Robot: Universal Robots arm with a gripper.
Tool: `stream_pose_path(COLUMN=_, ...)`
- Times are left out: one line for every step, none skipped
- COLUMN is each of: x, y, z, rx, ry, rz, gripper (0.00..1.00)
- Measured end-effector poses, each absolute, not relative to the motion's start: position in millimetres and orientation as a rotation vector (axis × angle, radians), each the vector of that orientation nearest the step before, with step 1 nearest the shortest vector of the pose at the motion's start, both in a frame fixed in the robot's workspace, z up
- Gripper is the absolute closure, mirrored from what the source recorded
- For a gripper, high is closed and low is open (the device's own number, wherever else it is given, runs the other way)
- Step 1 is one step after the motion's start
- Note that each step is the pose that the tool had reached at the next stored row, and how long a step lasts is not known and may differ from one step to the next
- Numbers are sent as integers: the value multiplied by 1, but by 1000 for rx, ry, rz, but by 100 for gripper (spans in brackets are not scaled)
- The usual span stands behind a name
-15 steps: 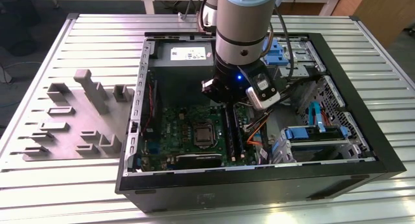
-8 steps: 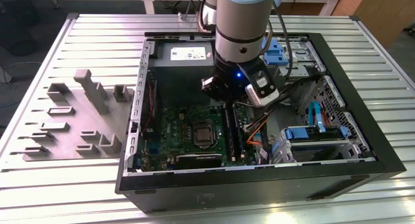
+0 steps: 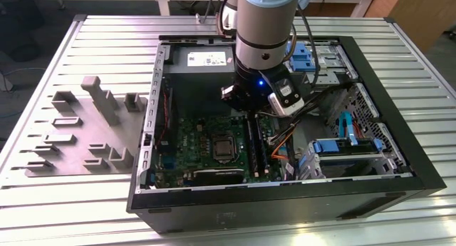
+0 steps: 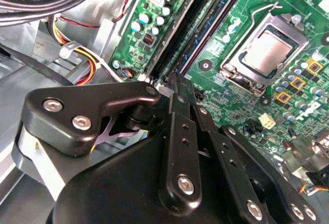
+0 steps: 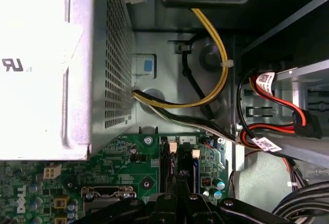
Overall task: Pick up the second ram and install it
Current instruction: 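Press down the second ram until it locks into place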
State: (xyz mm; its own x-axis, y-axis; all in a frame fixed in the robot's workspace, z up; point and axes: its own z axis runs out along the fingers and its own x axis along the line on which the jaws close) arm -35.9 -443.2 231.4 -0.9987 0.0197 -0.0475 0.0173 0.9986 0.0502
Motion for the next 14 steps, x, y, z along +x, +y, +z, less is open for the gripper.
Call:
stream_pose_path(x=-36, y=-443, z=230, rx=29, ry=3092, rz=78, gripper=89)
stream_pose_path(x=-36, y=-443, z=229, rx=29, ry=3092, rz=78, gripper=89)
stream_pose_path(x=-36, y=-443, z=228, rx=29, ry=3092, rz=77, gripper=89)
stream_pose_path(x=-36, y=-443, z=227, rx=29, ry=3092, rz=77, gripper=89)
stream_pose_path(x=-36, y=-443, z=227, rx=29, ry=3092, rz=77, gripper=89)
stream_pose_path(x=-36, y=-443, z=226, rx=29, ry=3092, rz=77, gripper=89)
stream_pose_path(x=-36, y=-443, z=226, rx=29, ry=3092, rz=77, gripper=89)
stream_pose_path(x=-36, y=-443, z=225, rx=29, ry=3092, rz=77, gripper=89)
stream_pose_path(x=-36, y=-443, z=223, rx=29, ry=3092, rz=77, gripper=89)
stream_pose_path(x=-36, y=-442, z=223, rx=29, ry=3092, rz=77, gripper=89)
stream_pose_path(x=-36, y=-442, z=223, rx=29, ry=3092, rz=77, gripper=89)
stream_pose_path(x=-36, y=-442, z=223, rx=29, ry=3092, rz=77, gripper=89)
stream_pose_path(x=-36, y=-442, z=223, rx=29, ry=3092, rz=77, gripper=89)
stream_pose_path(x=-36, y=-442, z=222, rx=29, ry=3092, rz=78, gripper=89)
